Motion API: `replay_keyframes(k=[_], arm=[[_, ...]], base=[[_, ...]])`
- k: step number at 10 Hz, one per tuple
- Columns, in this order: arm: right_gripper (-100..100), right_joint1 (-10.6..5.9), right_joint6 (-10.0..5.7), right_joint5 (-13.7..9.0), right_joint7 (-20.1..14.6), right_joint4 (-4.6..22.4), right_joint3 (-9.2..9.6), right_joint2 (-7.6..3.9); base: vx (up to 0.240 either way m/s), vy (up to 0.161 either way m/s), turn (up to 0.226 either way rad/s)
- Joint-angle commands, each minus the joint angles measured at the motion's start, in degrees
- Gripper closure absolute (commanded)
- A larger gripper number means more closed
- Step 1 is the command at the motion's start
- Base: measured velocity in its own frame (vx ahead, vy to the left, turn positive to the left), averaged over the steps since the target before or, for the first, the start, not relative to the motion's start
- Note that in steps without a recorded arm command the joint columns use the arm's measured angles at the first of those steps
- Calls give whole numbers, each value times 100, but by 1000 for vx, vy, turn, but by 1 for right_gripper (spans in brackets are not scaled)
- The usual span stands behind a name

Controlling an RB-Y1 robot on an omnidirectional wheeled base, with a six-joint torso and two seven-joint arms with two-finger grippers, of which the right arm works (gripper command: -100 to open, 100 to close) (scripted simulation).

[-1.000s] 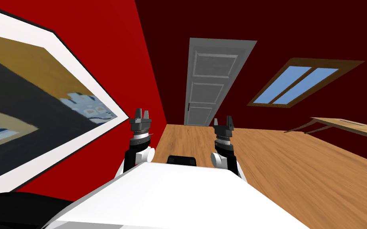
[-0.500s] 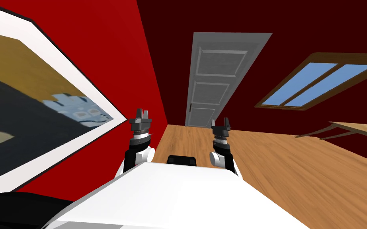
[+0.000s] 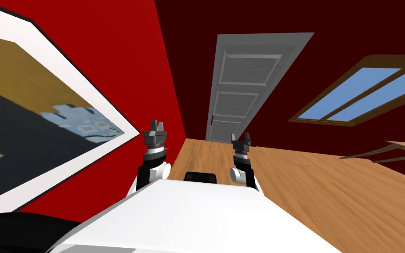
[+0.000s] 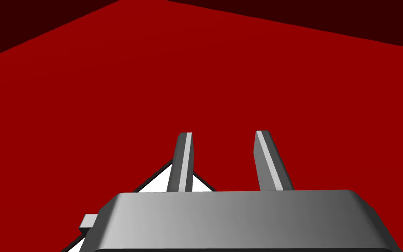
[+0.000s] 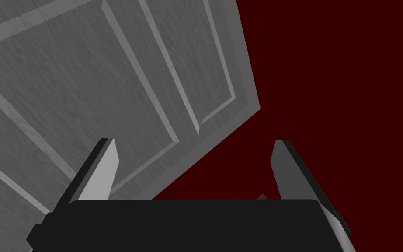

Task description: Pull the door open

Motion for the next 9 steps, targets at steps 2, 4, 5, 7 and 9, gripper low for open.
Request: replay_keyframes(k=[2, 4, 5, 7, 9], arm=[[-100, -101, -72, -201, -220, 309, 33, -42], [-100, -182, -136, -366, -395, 561, 53, -80], [-100, -224, -169, -453, -487, 693, 63, -99], [-100, -309, -236, -626, -670, 957, 83, -136], [-100, -396, -305, -805, -860, 1229, 104, -172]], base=[[101, -8, 81], [93, -5, 92], [109, -4, 84], [98, -3, 90], [94, -7, 85]])
